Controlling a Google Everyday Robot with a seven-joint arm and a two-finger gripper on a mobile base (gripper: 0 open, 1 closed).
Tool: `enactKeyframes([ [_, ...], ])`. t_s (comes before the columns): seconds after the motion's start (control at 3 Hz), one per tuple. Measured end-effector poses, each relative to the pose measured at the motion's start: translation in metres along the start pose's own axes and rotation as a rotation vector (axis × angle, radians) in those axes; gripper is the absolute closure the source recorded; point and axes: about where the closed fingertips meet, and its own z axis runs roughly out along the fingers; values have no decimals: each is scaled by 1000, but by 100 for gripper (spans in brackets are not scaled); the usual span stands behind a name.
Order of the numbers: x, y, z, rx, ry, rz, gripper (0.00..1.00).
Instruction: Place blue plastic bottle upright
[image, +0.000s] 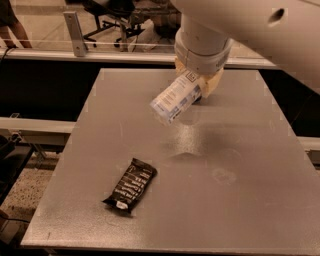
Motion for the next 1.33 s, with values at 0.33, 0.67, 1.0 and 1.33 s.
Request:
enactKeyframes([
  [0.33, 0, 0, 0, 0, 0, 3, 100],
  [0.67, 7, -3, -6, 25, 36, -33, 100],
  [1.0, 24, -14, -9, 86, 89, -156, 100],
  [1.33, 34, -26, -7, 160, 110, -291, 100],
])
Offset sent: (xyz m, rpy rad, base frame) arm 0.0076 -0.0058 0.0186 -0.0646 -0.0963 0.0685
